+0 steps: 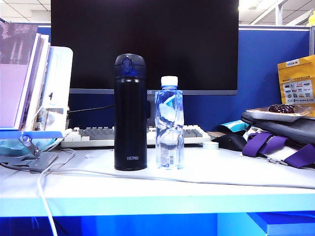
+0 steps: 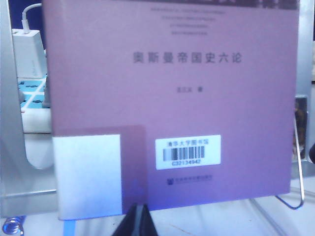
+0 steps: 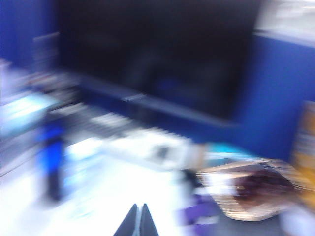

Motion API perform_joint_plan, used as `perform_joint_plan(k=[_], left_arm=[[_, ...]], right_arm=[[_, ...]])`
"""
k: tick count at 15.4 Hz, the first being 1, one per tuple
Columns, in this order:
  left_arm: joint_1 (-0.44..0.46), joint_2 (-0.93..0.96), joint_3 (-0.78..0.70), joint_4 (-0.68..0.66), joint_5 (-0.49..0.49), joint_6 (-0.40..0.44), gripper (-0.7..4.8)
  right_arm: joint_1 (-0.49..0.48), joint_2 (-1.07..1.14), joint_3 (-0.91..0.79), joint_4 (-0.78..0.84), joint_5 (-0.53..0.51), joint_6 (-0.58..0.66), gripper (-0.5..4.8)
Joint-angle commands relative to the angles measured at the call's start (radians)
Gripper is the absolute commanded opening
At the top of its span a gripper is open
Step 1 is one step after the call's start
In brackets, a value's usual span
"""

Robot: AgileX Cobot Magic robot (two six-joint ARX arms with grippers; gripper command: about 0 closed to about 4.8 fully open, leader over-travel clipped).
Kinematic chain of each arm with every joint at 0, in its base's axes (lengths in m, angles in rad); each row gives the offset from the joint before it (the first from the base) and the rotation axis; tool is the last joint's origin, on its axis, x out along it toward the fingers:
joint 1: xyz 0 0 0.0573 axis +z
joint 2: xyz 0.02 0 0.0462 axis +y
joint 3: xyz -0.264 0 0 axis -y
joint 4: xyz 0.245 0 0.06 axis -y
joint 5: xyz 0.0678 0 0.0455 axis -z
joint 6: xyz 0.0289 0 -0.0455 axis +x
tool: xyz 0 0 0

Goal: Pick up the mineral water bottle and place it vertically to the right of the black thermos cup.

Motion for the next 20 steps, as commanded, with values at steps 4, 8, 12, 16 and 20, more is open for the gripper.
perform_joint_plan(k=[4, 8, 12, 16, 20], left_arm=[[0.0, -0.003, 0.0, -0.013, 0.002, 0.003, -0.02], [0.0, -0.003, 0.0, -0.013, 0.002, 0.003, -0.02], [0.0, -0.003, 0.0, -0.013, 0.002, 0.003, -0.02], [0.0, -0.003, 0.0, -0.013, 0.001, 0.003, -0.03], [0.0, -0.003, 0.0, -0.013, 0.001, 0.003, -0.02]], right_arm=[[0.005, 0.0, -0.1, 0.006, -0.224, 0.084, -0.01], [-0.006, -0.002, -0.202, 0.106, -0.22, 0.087, -0.01], [-0.153, -0.016, -0.375, 0.34, -0.199, 0.087, -0.01], [-0.41, -0.111, -0.469, 0.354, -0.172, 0.211, 0.0], [-0.514, -0.125, -0.555, 0.406, -0.245, 0.244, 0.0]])
